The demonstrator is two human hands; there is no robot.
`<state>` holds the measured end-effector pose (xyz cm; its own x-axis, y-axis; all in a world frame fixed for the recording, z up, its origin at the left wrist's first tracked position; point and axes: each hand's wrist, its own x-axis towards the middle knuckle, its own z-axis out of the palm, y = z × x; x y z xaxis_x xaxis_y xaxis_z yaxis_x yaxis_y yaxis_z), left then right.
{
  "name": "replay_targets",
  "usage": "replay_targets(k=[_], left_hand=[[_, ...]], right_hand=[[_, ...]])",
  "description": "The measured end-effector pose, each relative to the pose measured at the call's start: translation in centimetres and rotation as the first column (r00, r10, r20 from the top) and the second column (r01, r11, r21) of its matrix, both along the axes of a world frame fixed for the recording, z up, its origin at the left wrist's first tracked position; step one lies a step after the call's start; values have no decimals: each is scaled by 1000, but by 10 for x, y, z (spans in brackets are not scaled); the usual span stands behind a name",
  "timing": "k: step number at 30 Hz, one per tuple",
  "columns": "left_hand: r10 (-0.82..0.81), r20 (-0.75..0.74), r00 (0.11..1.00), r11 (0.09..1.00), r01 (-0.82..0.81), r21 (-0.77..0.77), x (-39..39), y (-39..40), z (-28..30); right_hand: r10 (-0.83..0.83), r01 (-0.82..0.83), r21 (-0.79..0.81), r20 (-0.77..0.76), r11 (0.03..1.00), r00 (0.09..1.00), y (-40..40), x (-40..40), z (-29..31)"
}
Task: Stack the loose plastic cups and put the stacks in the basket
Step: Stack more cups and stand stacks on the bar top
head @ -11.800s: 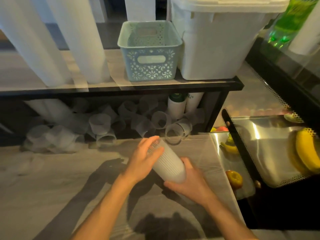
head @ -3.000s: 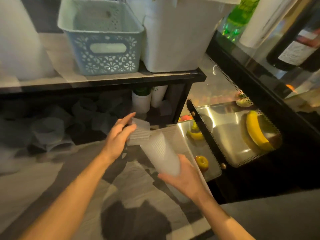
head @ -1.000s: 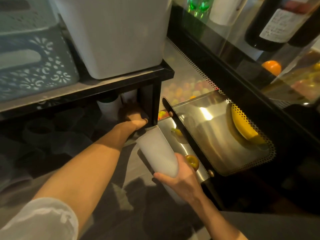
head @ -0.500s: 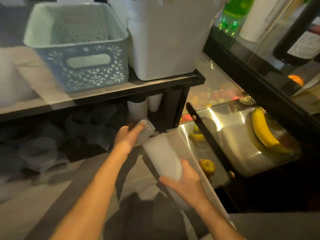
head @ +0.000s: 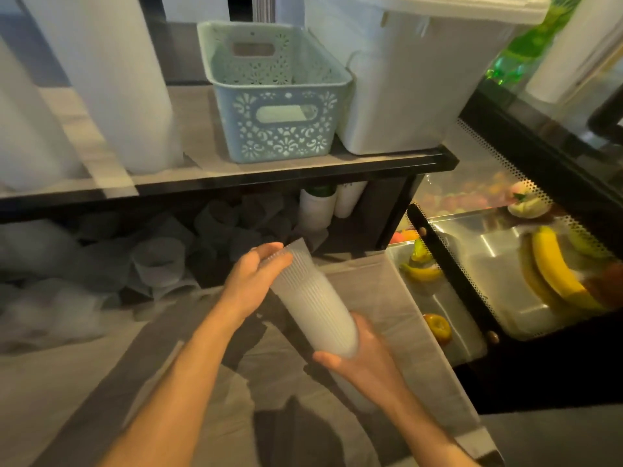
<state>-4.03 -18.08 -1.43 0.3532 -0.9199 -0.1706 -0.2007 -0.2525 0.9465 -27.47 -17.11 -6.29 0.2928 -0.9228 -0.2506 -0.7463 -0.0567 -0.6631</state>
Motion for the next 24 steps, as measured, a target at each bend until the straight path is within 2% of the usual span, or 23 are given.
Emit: replay_targets(k=[4, 9, 12, 17, 20, 24], left_hand=[[-68, 50, 996, 998, 69, -7, 9, 18, 5], [30, 44, 999, 999, -28, -39, 17, 35, -4], [37, 36, 999, 998, -35, -53, 16, 42, -5], [-35, -47, 998, 999, 34, -22, -8, 53, -9], [15, -13, 1000, 999, -16, -30, -27, 63, -19], [54, -117, 992, 998, -48, 50, -37, 63, -25]], right_hand=[[28, -28, 15, -4, 1000, 1000, 12, 8, -2], [89, -91, 26, 56, 996, 994, 21, 10, -2], [150, -154, 52, 66, 987, 986, 22, 7, 3], [150, -156, 51, 104, 986, 983, 16, 7, 3], [172, -174, 32, 62, 984, 983, 9, 4, -1], [169, -173, 51, 73, 984, 983, 3, -6, -9]])
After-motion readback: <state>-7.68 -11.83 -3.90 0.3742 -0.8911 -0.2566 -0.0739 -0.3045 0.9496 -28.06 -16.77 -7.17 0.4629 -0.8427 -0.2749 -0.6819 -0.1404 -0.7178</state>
